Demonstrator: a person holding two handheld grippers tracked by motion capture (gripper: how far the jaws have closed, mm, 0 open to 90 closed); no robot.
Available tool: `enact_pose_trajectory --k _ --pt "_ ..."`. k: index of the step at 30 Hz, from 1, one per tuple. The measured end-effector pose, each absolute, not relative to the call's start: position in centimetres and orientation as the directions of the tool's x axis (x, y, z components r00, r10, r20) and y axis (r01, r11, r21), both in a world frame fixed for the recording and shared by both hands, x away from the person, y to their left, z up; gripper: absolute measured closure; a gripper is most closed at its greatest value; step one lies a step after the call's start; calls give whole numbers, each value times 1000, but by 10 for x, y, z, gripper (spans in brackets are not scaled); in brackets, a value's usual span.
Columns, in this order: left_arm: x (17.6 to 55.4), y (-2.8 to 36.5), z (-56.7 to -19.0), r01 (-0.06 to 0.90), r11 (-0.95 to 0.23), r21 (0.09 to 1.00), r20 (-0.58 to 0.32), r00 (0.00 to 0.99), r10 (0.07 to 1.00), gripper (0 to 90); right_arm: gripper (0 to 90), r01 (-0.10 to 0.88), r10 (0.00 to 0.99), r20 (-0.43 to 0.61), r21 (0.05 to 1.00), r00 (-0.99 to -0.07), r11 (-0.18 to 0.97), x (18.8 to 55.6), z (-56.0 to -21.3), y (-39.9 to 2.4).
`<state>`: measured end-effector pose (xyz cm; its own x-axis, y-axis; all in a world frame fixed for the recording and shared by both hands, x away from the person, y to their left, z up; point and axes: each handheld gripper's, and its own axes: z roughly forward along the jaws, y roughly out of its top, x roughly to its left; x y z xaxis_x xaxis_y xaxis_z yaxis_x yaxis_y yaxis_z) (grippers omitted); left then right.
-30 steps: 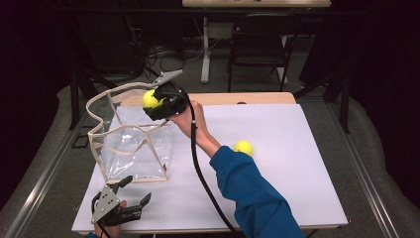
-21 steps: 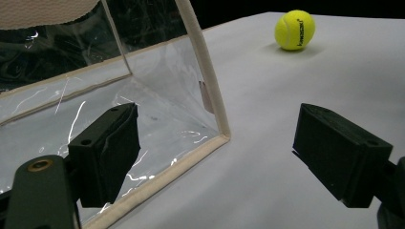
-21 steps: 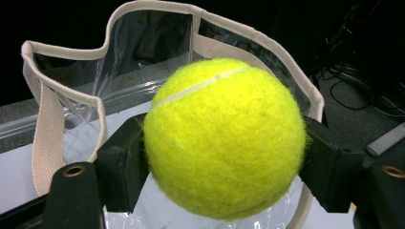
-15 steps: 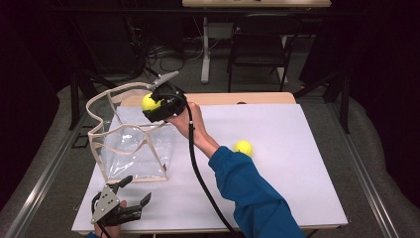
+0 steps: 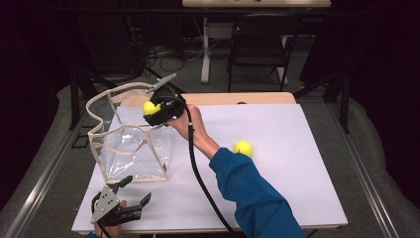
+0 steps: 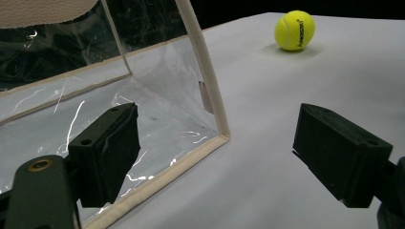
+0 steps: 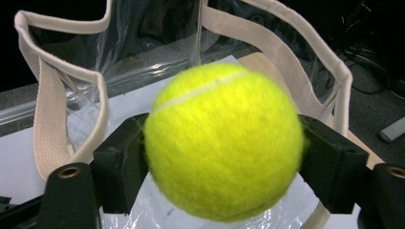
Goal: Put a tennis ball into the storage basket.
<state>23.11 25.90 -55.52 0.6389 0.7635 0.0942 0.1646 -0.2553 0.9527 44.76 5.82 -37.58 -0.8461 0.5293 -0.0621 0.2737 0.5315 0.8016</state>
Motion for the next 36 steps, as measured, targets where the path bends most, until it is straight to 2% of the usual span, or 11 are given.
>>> enact_pose_trajectory --k 5,6,13,20,36 --pt "232 258 -556 165 -257 952 94 643 760 158 138 264 542 -80 808 -837 527 445 -369 52" --pt "232 259 -556 165 -257 952 94 644 760 158 97 259 541 -72 820 -838 511 443 -365 47" --pt "232 258 -556 164 -258 952 95 644 759 158 10 260 534 -43 839 -845 479 439 -355 30" --pt "231 259 -555 164 -257 953 94 643 760 158 0 235 503 -47 843 -863 483 425 -351 12" --pt "231 257 -556 164 -261 951 98 642 761 158 0 211 501 -68 852 -863 480 397 -359 -29"
